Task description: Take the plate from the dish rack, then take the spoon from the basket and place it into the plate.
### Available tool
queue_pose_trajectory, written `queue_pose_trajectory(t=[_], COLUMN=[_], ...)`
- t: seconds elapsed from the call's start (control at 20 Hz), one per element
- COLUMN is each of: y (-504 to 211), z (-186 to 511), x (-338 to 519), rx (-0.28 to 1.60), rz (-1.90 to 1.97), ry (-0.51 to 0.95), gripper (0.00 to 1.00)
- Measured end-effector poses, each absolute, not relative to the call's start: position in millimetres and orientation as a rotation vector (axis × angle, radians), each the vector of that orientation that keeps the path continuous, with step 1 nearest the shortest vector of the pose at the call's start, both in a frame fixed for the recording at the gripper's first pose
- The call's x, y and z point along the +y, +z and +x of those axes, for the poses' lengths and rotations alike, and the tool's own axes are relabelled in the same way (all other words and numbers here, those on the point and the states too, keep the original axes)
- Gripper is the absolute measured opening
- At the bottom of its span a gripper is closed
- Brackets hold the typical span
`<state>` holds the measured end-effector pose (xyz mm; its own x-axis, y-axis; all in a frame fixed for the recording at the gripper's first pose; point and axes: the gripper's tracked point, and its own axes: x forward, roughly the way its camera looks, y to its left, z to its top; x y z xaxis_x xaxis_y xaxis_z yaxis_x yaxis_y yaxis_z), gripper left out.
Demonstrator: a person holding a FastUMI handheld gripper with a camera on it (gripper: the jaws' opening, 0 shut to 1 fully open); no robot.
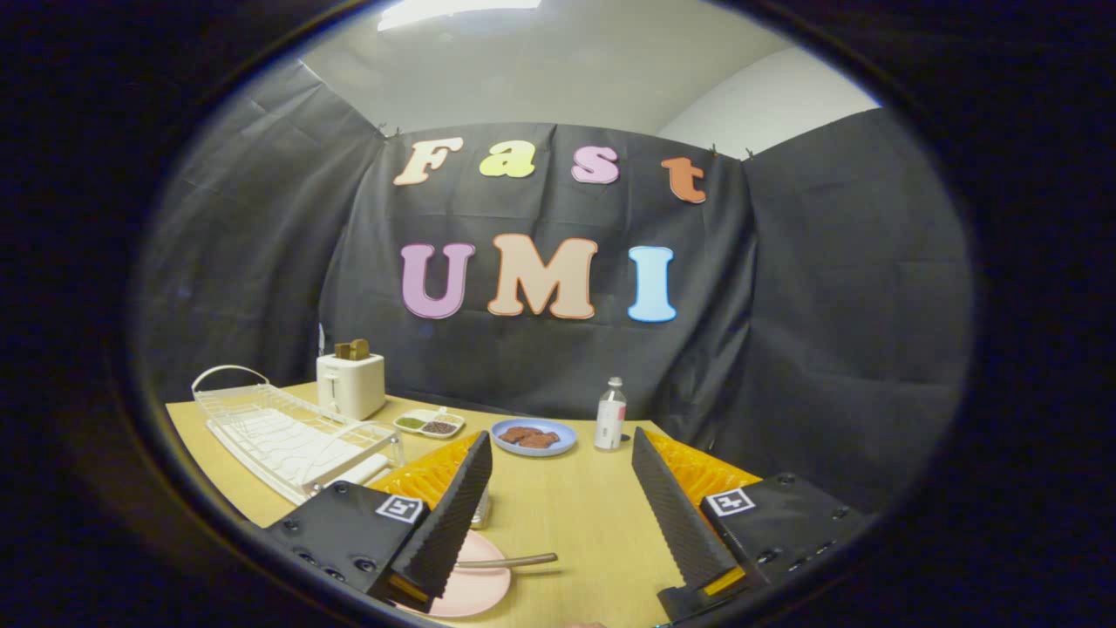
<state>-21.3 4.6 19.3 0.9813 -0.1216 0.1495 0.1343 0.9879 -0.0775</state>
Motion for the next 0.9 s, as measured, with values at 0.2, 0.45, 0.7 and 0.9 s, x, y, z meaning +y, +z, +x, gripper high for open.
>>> queue_pose_trajectory(t=[0.2, 0.45, 0.7, 0.9], y=[12, 5, 7, 14], z=[-21, -20, -21, -25], x=[24, 33, 32, 37], rx=[-0.126, -0.097, -0.103, -0.122], rz=[-0.045, -0.025, -0.013, -0.021], ry=[-0.075, -0.045, -0.041, -0.026], gripper=[1.00, 1.00, 1.00, 1.00])
